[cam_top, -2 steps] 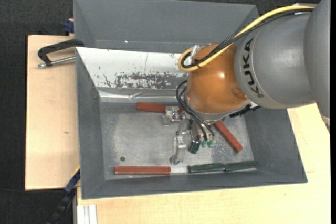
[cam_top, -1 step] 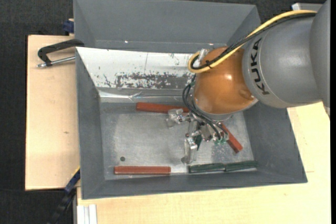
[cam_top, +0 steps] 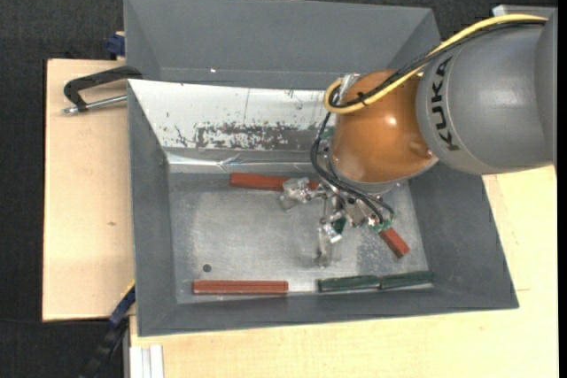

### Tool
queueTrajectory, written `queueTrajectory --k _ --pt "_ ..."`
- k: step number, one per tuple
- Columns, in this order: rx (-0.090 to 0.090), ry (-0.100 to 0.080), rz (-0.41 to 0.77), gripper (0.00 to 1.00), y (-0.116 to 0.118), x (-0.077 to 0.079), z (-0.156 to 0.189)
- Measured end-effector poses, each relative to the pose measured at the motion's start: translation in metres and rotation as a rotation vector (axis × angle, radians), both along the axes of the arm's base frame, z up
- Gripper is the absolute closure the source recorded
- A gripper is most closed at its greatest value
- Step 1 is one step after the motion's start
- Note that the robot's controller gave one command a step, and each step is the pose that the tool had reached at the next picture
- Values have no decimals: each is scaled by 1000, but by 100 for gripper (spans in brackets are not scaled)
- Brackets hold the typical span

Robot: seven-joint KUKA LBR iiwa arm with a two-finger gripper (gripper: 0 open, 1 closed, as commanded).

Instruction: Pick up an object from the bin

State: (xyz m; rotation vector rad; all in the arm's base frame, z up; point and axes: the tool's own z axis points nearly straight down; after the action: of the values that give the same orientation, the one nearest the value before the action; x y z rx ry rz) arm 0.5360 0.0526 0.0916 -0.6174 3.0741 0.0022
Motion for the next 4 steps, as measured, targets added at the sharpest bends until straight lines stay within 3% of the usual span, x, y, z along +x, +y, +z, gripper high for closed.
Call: queueTrajectory --k 1,2,3,4 --pt "1 1 -135 0 -40 2 21" --pt "-3 1 82 0 -43 -15 48" --pt "-2 2 245 100 -88 2 -20" --pt "-2 2 245 100 -88 2 -20"
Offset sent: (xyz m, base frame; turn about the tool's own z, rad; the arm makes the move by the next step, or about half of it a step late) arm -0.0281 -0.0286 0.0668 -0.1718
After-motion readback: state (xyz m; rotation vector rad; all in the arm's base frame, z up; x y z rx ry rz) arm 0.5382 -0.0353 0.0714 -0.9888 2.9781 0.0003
